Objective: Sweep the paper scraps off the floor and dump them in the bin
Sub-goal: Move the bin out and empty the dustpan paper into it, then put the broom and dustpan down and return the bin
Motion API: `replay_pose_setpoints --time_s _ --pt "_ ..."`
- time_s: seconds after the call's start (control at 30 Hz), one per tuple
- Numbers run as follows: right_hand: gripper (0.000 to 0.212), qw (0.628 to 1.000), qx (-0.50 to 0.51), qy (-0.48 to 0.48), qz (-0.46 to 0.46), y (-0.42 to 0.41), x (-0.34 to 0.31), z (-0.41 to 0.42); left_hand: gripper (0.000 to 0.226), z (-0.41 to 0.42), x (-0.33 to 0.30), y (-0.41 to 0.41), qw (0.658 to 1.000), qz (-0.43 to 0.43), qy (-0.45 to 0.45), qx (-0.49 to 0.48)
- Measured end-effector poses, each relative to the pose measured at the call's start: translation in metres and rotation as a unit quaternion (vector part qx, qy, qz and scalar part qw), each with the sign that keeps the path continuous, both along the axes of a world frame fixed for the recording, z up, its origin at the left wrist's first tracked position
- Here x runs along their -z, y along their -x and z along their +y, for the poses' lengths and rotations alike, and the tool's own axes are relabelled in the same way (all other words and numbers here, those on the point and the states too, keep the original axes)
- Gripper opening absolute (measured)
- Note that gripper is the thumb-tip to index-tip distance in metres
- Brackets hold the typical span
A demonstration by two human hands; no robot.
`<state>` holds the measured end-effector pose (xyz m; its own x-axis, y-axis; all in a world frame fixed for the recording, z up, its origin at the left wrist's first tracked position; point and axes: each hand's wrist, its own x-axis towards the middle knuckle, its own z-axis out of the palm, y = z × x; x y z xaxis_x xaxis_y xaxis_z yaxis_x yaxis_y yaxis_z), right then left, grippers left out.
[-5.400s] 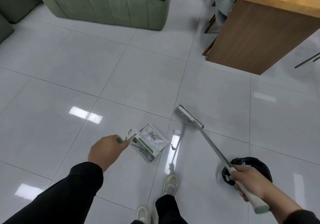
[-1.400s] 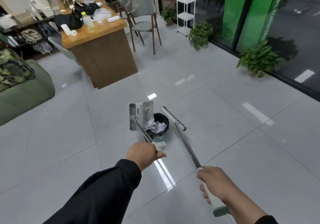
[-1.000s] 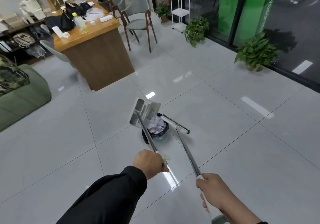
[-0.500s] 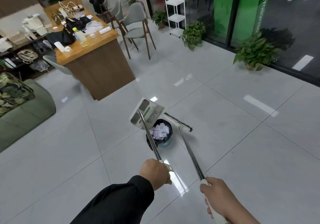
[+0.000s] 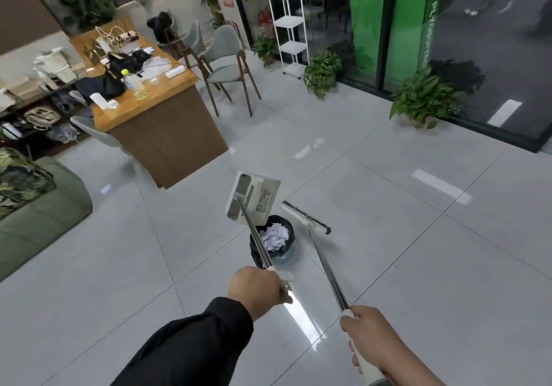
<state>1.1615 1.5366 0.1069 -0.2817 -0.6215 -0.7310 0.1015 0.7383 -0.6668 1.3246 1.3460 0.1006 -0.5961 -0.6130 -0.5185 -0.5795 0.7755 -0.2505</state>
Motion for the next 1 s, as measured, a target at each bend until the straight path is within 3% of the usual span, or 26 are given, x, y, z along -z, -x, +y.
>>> replay_pose_setpoints --time_s 0.17,0.27,0.37,0.5,0.7,0.8,0.93,1.0 --pt "0.018 1.0 0.02 0.009 -0.008 -0.005 -0.019 -0.005 0.072 -0.017 -0.038 -0.025 0.995 0.058 0.055 -0.065" --pt "0.017 0.999 0.031 0.018 -0.016 -0.017 -0.038 -0.012 0.074 -0.028 -0.065 -0.052 0.979 0.141 0.055 -0.134" --pt "0.012 0.998 0.043 0.023 -0.027 -0.035 -0.058 -0.022 0.071 -0.04 -0.087 -0.085 0.927 0.258 0.021 -0.273" --pt "0.011 0.999 0.03 0.036 -0.026 -0.075 -0.085 -0.045 0.059 -0.057 -0.099 -0.157 0.816 0.37 -0.036 -0.442" --pt "0.008 0.999 0.005 0.037 -0.037 -0.126 -0.116 -0.072 0.062 -0.057 -0.075 -0.255 0.682 0.448 -0.098 -0.569" --pt "0.003 0.996 -0.017 0.048 -0.074 -0.15 -0.138 -0.088 0.071 -0.053 -0.066 -0.295 0.647 0.454 -0.102 -0.604" --pt "0.021 0.985 -0.056 0.065 -0.147 -0.174 -0.172 -0.121 0.066 -0.053 -0.071 -0.334 0.66 0.448 -0.151 -0.583" --pt "0.019 0.983 -0.083 0.067 -0.148 -0.187 -0.187 -0.144 0.053 -0.057 -0.075 -0.351 0.721 0.409 -0.153 -0.537"
